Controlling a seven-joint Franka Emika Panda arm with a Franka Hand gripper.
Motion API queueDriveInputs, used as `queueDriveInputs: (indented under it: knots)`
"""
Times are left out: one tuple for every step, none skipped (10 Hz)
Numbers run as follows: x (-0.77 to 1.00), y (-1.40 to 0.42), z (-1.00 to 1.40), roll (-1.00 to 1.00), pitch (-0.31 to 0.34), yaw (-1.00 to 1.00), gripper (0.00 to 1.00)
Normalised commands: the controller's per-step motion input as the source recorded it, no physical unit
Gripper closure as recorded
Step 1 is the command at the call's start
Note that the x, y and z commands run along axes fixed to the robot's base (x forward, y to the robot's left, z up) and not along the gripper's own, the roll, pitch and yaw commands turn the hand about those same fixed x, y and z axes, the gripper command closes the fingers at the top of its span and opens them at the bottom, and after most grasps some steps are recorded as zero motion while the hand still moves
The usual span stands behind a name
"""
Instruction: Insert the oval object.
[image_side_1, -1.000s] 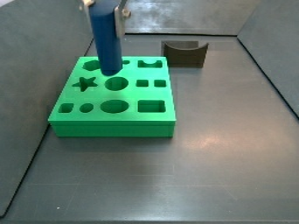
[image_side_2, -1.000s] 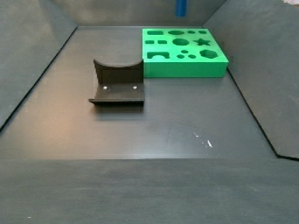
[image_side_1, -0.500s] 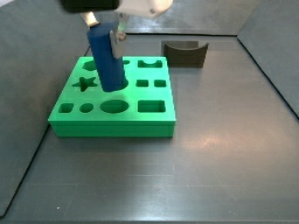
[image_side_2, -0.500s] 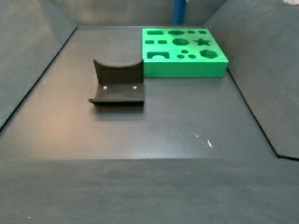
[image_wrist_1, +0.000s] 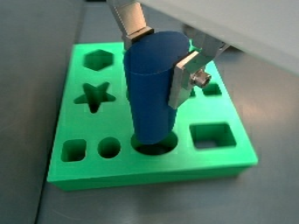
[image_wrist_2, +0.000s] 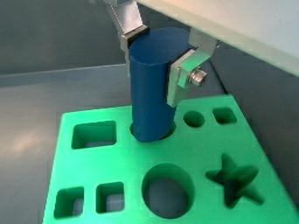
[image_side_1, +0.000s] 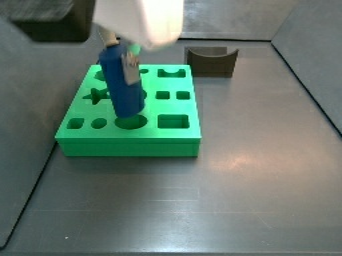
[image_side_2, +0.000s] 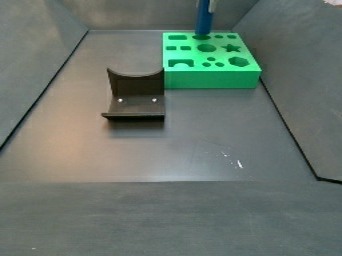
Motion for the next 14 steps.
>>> queueDriveInputs:
  knots:
    - [0.0, -0.02, -0.42, -0.05, 0.0, -1.0, 1.0]
    - [0.0, -0.01, -0.43, -0.05, 0.0, -1.0, 1.0]
    - [0.0, -0.01, -0.42, -0.05, 0.0, -1.0, 1.0]
    - [0.0, -0.02, -0.38, -0.05, 0.0, -1.0, 1.0]
    - [0.0, -0.03, -0.31, -0.06, 0.0, -1.0, 1.0]
    - [0.0, -0.04, -0.29, -0.05, 0.0, -1.0, 1.0]
    - [0.0, -0.05, -0.3, -0.03, 0.0, -1.0, 1.0]
    - [0.0, -0.03, -0.33, -0.02, 0.0, -1.0, 1.0]
    - [0.0, -0.05, -0.38, 0.0, 0.013, -1.0, 1.0]
    - [0.04, -0.04, -0.43, 0.02, 0.004, -0.95, 1.0]
    - [0.21, -0.06, -0.44, 0.06, 0.001, -0.81, 1.0]
    - [0.43, -0.17, -0.39, 0.07, 0.0, -0.64, 1.0]
    - [0.24, -0.22, -0.54, 0.19, -0.03, -0.47, 1.0]
    - [0.22, -0.24, -0.51, 0.42, 0.0, -0.13, 1.0]
